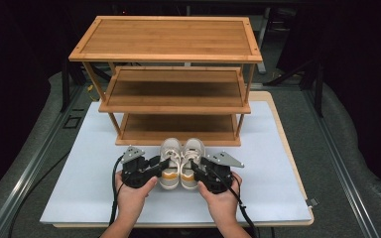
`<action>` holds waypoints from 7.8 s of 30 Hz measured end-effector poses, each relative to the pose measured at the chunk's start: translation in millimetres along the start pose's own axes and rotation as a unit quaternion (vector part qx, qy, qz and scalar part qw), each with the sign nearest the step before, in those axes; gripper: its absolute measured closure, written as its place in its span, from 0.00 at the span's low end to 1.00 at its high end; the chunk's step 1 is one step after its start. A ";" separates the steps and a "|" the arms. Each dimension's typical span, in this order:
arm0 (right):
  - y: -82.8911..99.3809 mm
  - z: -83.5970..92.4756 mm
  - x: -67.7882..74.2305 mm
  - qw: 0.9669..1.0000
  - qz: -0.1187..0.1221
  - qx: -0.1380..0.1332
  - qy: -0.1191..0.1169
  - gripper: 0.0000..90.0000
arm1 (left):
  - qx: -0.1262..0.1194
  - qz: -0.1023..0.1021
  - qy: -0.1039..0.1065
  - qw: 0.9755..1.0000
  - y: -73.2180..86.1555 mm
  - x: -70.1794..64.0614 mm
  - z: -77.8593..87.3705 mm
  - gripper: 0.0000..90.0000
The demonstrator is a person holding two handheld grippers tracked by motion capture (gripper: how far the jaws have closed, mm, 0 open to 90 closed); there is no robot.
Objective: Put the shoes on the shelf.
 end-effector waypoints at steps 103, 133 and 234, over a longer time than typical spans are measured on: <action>-177.8 -36.3 -24.5 0.999 0.029 -0.044 0.011 0.66 | -0.048 -0.009 -0.001 0.999 -174.6 24.9 -26.5 0.65; -187.1 -57.9 -43.1 1.000 -0.019 -0.016 0.010 0.62 | -0.011 0.016 -0.013 1.000 -186.4 36.4 -50.8 0.63; -177.8 -61.5 -58.3 0.999 0.005 -0.027 0.020 1.00 | -0.034 0.008 -0.031 0.999 -175.6 58.1 -54.2 1.00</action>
Point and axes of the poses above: each handheld gripper's, and its own axes: z roughly backward along the jaws, y roughly out of its underside, x roughly to its left, the point moved 9 cm from there along -z, roughly forward along the jaws, and after that the axes turned 4 degrees about -y, right-handed, at the moved point
